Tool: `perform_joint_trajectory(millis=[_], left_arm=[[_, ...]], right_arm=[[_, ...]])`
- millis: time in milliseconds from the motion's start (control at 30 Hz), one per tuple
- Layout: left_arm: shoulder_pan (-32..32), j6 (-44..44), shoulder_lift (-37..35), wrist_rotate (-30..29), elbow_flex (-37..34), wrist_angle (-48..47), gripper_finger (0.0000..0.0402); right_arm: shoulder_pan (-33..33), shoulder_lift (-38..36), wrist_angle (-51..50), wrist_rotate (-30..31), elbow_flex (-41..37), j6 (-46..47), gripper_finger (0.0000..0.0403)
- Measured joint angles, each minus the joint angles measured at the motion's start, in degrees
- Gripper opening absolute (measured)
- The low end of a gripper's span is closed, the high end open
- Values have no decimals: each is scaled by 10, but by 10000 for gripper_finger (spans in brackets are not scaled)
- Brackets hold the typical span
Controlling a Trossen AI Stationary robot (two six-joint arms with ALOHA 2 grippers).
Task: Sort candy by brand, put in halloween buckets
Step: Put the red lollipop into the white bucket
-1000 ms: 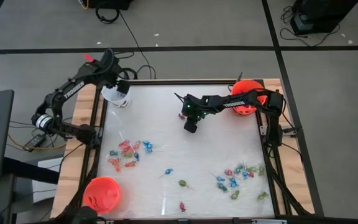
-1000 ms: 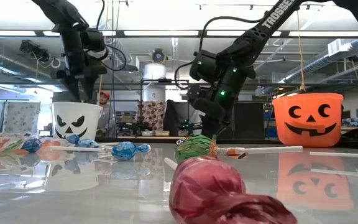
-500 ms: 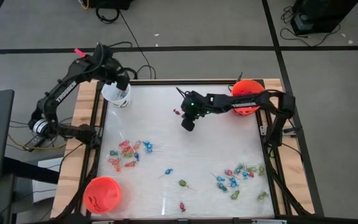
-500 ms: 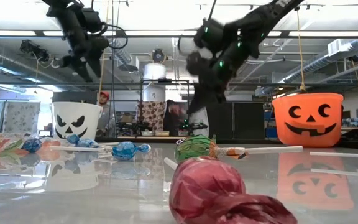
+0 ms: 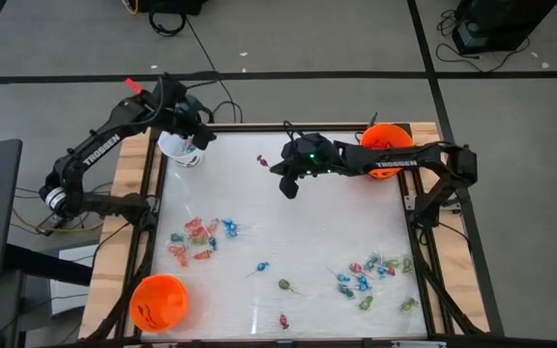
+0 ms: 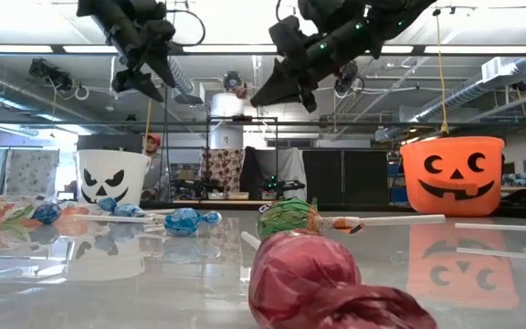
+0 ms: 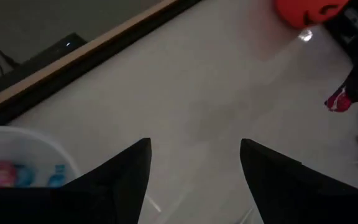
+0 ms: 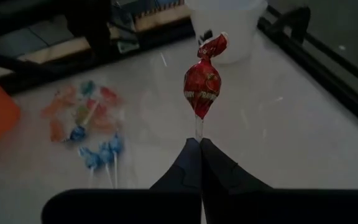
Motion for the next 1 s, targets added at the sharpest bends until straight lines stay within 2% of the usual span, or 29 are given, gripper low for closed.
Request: perform_joint_trajectory(millis=[300,433,567,733,1000], left_arm=[[-14,-16,-46,-4,0,79,253],[-18,-18,-65,56,0,111,253],[-49,-10,-68,112,0,121,253],[-94,30,-59,114,-1,133,253],[-155,33,-36,111,-1,242,257]], right_arm=[[14,-5,25,12,0,-3,0],[22,-7,66,9,0,-3,0],[24,-9,102,7,0,2,0],[24,-9,108,7,26,-2,0],[24,-9,107,7,76,-29,0]])
